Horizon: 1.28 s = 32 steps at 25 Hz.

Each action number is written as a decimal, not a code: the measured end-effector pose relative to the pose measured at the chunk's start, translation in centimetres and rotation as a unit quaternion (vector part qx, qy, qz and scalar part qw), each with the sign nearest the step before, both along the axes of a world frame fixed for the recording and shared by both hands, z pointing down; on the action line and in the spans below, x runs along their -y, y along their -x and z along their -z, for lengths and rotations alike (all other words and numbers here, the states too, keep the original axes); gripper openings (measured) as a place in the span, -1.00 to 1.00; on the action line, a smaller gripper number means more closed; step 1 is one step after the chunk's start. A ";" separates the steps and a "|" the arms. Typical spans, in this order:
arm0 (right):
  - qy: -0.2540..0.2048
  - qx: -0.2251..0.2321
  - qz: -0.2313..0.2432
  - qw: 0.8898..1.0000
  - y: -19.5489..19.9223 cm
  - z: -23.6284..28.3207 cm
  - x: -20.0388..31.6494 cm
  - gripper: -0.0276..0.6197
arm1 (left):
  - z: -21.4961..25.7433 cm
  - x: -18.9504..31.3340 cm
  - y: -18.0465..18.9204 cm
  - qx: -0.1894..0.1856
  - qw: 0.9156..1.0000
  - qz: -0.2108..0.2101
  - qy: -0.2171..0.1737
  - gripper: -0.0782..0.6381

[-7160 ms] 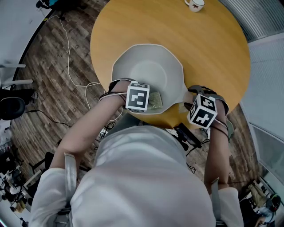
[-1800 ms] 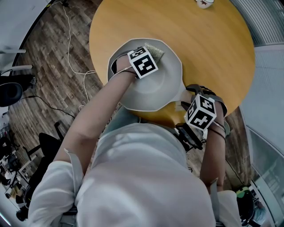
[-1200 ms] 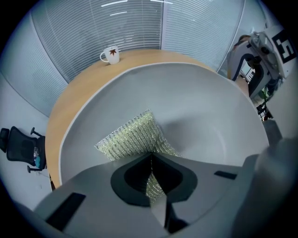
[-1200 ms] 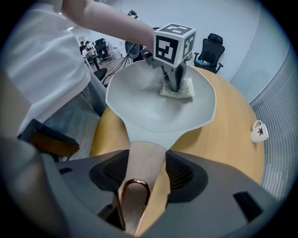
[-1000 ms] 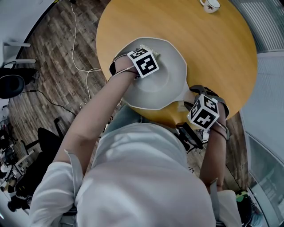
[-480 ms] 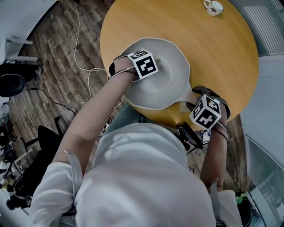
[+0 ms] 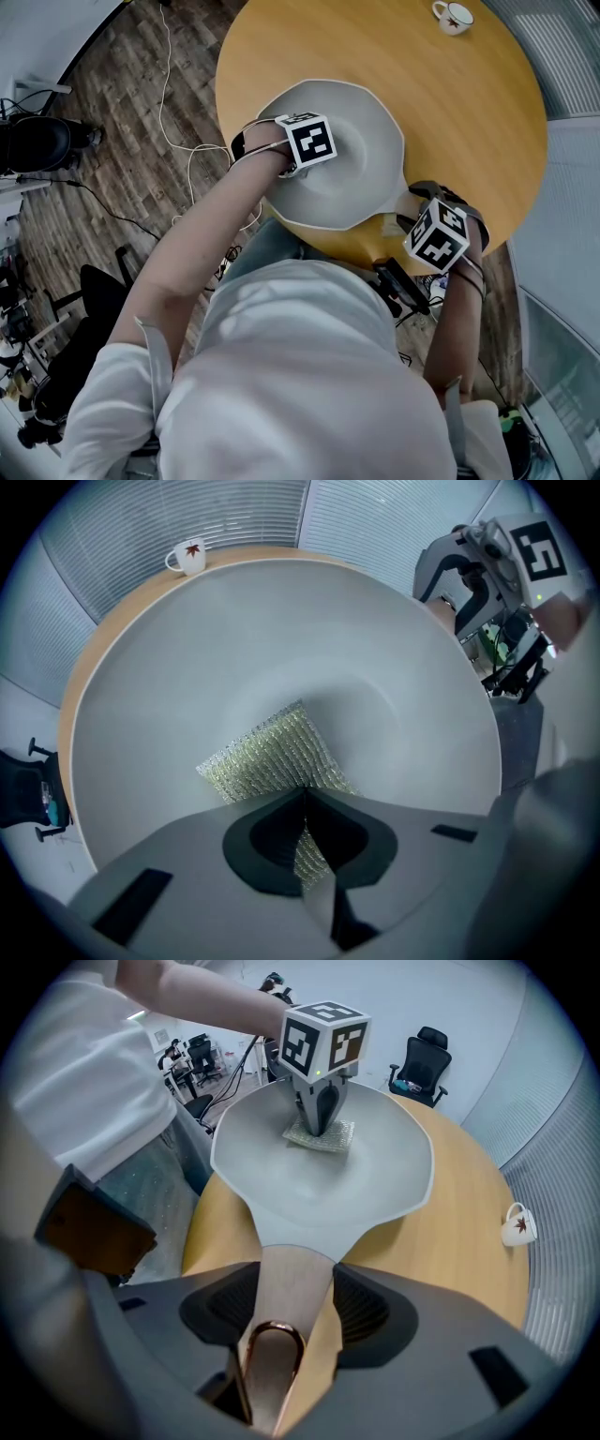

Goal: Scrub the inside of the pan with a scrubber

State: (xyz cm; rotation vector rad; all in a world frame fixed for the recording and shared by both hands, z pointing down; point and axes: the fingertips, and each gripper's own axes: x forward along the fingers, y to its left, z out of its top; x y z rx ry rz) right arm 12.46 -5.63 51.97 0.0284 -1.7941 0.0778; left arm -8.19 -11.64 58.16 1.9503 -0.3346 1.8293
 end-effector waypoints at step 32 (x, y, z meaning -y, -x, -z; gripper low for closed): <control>0.003 -0.010 0.012 1.000 0.4 0.5 -0.5 -0.17 | 0.4 -5.2 -3.7 -0.076 0.995 -0.034 0.049 -0.73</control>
